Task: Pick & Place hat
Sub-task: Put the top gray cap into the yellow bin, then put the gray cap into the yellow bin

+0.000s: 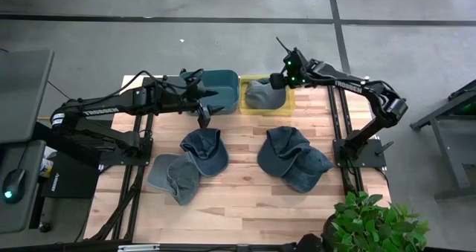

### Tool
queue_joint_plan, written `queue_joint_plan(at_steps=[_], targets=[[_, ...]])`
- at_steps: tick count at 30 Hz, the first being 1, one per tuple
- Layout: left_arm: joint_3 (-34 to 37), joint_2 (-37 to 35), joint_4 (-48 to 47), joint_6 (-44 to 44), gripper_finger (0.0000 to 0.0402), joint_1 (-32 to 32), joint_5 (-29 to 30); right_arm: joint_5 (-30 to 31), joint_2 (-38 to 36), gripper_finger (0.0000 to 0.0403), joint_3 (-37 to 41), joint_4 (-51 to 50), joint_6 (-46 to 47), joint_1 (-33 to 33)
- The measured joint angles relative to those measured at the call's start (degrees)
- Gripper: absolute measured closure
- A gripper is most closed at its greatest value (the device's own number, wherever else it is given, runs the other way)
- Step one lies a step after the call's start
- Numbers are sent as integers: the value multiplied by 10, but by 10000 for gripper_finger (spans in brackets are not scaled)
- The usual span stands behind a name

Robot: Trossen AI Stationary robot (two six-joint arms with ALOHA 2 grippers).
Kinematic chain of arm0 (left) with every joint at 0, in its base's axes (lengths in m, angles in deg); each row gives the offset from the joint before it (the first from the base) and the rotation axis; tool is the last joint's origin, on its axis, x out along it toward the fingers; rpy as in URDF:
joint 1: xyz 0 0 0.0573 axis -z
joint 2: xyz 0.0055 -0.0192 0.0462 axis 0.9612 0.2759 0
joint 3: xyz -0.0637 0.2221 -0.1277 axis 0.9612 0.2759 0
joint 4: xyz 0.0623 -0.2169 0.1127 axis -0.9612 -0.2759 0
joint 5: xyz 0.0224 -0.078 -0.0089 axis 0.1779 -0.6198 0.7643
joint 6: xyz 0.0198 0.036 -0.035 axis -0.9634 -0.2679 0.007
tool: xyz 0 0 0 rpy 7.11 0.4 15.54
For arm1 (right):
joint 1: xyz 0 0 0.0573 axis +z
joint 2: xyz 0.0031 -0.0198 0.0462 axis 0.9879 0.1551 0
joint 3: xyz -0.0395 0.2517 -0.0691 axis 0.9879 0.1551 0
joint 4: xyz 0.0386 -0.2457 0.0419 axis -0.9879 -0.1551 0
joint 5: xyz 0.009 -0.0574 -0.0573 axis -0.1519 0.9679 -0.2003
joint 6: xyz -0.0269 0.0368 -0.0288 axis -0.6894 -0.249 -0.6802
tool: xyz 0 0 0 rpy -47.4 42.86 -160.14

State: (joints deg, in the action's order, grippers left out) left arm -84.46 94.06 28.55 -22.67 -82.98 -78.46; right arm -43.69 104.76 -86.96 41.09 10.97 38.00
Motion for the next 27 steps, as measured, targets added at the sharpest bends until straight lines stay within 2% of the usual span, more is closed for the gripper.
queue_joint_plan(at_steps=[4, 7, 15, 27], targets=[[0, 0, 2, 0, 110, 0, 0, 13, 0, 225, -36, -29, -21, -1], [0, 0, 2, 0, 110, 0, 0, 13, -1, 254, -59, -40, -33, 7], [0, 0, 2, 0, 110, 0, 0, 3, -1, 392, -75, -39, -59, 46], [0, 0, 2, 0, 110, 0, -11, 23, -1, 401, -75, -22, -65, 115]])
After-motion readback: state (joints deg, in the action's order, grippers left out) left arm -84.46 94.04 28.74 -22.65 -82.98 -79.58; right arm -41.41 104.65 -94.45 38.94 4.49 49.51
